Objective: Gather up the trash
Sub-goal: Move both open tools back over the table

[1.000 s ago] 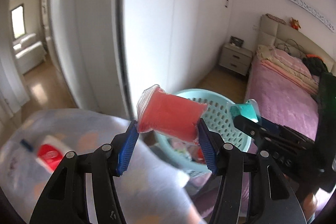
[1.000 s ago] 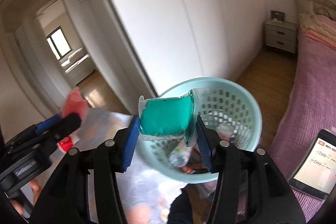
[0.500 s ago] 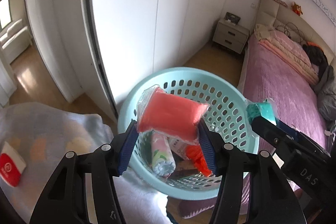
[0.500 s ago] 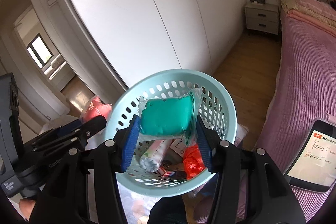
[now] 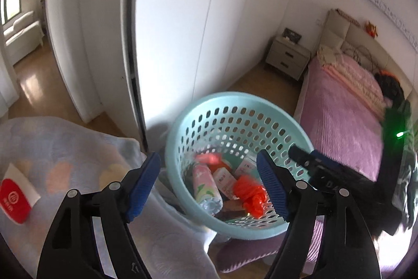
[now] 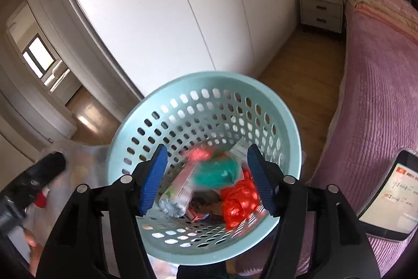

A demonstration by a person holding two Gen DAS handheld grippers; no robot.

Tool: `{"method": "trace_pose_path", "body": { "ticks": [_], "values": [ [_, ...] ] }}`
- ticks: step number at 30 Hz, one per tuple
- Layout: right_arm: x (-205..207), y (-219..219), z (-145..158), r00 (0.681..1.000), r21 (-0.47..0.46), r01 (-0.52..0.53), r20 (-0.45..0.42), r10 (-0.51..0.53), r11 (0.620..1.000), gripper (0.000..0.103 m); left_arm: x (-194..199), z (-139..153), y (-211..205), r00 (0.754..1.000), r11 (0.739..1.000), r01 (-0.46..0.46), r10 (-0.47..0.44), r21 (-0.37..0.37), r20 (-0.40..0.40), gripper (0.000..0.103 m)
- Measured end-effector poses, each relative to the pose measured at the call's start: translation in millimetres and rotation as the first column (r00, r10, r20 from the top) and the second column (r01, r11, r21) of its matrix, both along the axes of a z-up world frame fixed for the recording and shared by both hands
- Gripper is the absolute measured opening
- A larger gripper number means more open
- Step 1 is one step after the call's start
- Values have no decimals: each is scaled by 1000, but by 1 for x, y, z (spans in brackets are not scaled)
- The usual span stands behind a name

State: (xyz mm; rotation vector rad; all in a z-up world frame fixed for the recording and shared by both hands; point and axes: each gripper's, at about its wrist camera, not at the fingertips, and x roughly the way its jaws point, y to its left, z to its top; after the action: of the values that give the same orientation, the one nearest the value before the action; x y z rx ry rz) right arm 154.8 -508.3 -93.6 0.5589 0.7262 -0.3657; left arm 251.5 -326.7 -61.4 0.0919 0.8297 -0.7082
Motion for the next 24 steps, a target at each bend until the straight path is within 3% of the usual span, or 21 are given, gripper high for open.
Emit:
{"method": "trace_pose_path", "body": {
  "ticks": [11, 24],
  "values": [
    [-23, 19, 33, 997, -28, -26, 68, 28, 999, 60, -26, 47, 64, 997, 995, -33, 40, -97, 72, 74],
    [-17, 122, 93, 961, -177, -212, 139, 238, 961, 60, -59, 92, 162, 976, 974, -102, 138, -201, 169, 80]
  ]
}}
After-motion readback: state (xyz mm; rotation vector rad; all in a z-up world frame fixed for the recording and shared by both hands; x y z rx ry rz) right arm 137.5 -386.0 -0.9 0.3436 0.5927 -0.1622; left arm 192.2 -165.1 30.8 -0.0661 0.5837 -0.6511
